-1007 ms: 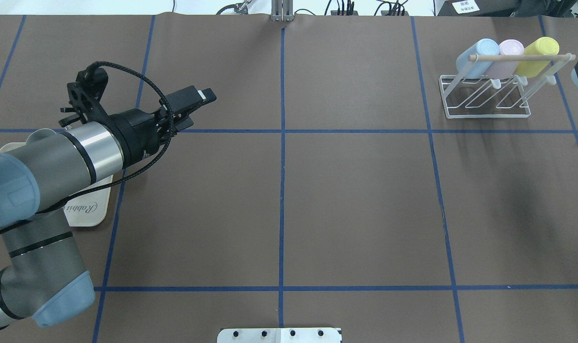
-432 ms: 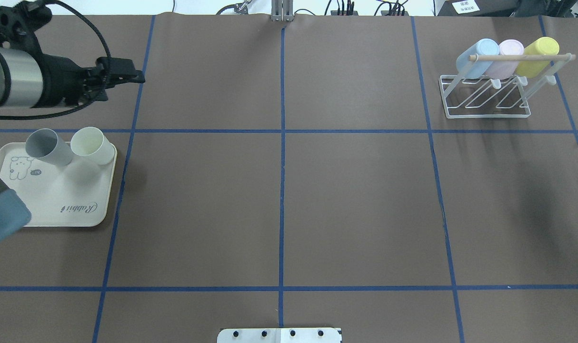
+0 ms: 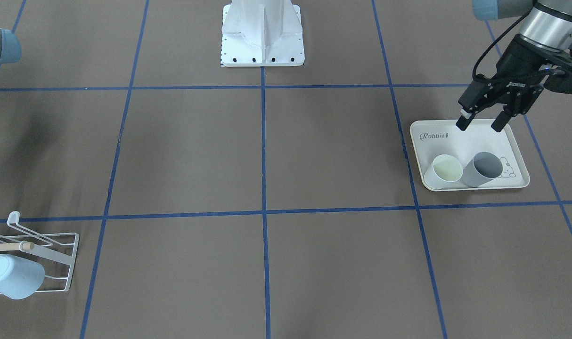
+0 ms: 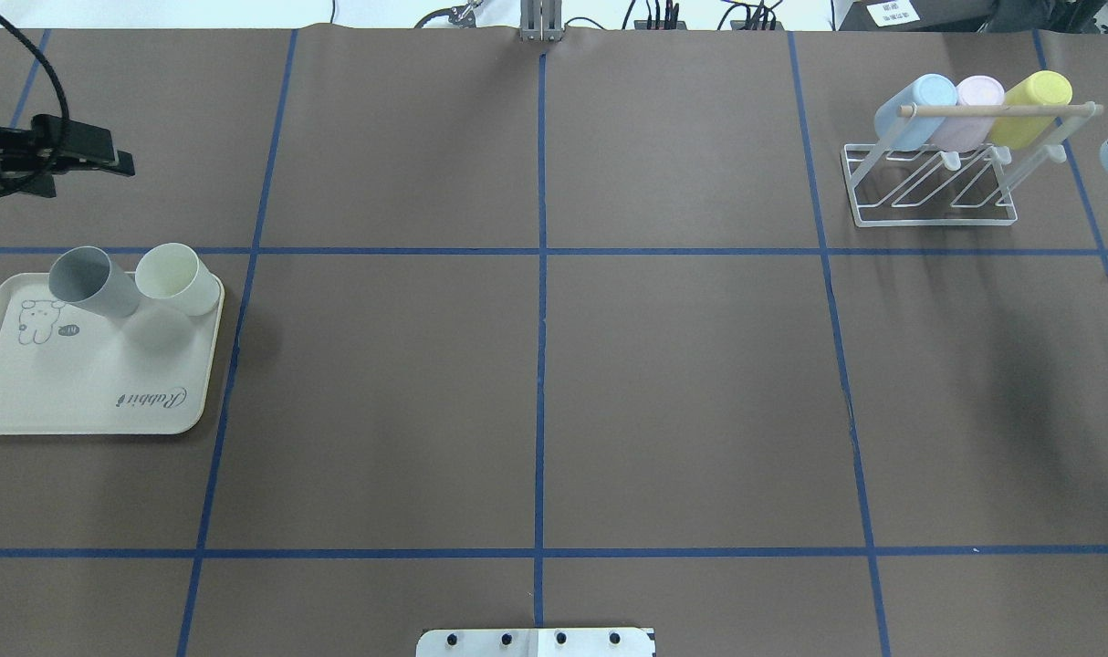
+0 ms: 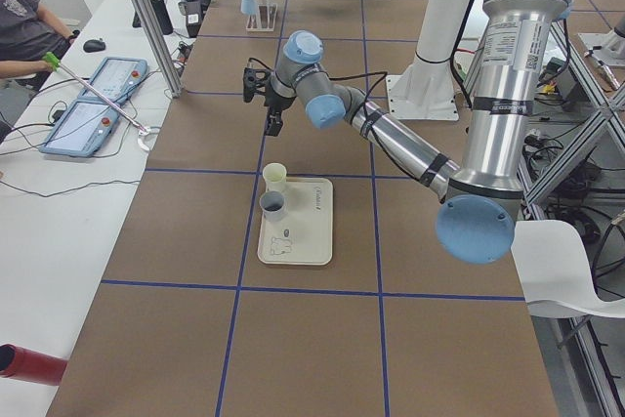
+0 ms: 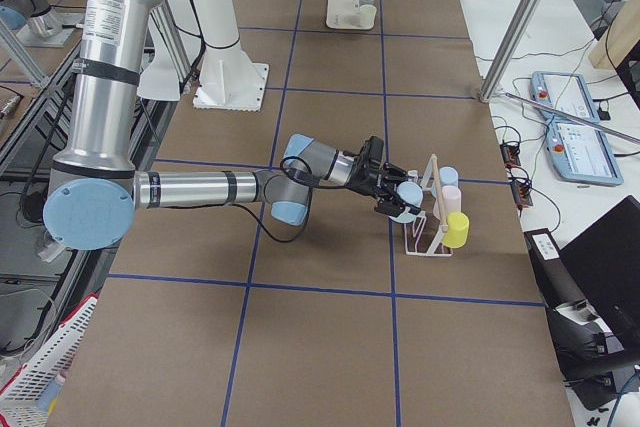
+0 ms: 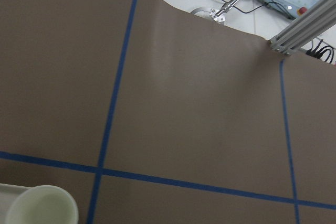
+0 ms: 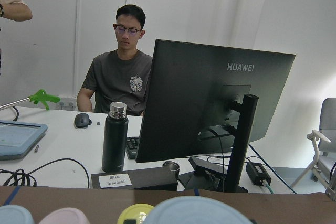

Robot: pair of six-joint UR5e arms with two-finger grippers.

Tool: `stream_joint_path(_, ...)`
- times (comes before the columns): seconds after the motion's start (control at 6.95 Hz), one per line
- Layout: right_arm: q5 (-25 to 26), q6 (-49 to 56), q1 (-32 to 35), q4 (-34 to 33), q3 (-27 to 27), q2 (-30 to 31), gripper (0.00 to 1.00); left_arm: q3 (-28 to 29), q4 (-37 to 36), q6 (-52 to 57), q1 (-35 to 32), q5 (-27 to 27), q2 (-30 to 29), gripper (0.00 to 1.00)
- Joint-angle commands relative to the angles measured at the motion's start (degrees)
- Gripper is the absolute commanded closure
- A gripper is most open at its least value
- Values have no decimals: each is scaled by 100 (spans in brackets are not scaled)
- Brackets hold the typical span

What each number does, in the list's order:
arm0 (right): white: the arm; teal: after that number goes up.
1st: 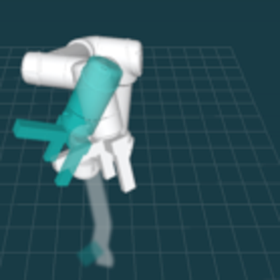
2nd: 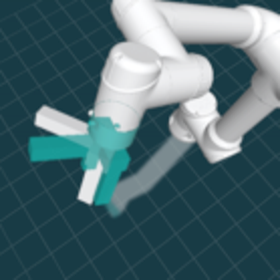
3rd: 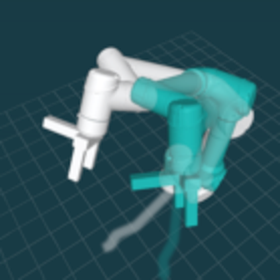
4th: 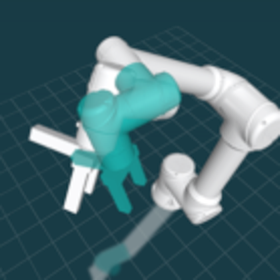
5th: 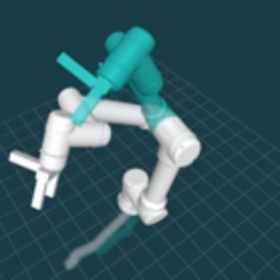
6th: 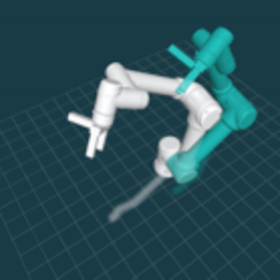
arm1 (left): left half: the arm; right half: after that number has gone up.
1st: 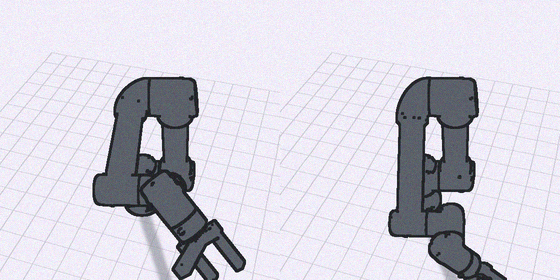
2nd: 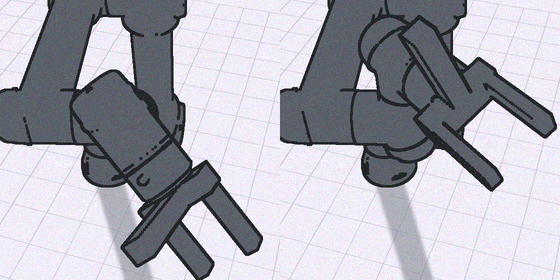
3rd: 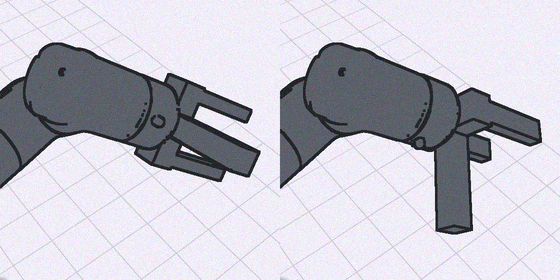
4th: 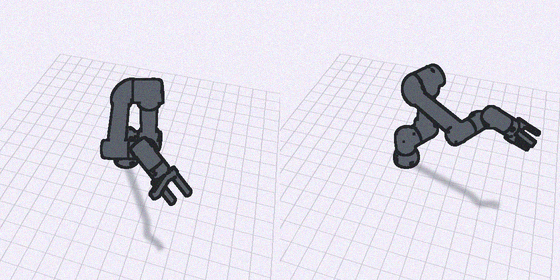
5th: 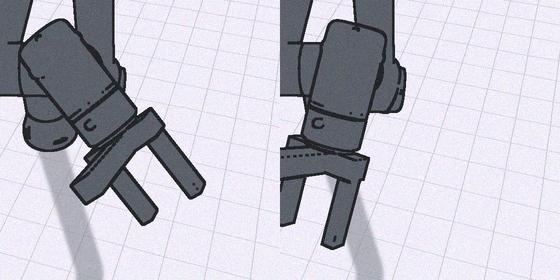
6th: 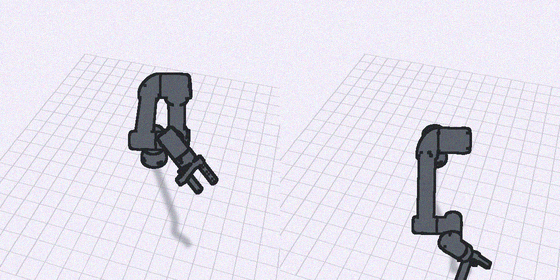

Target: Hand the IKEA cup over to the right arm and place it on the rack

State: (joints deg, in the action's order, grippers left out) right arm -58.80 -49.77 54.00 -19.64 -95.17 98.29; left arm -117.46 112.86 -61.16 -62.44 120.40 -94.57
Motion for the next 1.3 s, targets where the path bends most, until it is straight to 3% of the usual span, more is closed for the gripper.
stream_joint_path(0.0, 9, 2, -12, 13, 357, -440, 100, 4, 25, 280, -181, 168, 288, 0)
stream_joint_path(0.29, 9, 2, -4, 22, 832, -845, 100, 21, -9, 839, -381, 177, 447, 0)
stream_joint_path(1.15, 9, 2, -13, 30, 1096, -952, 100, 30, -27, 886, -462, 362, 501, 0)
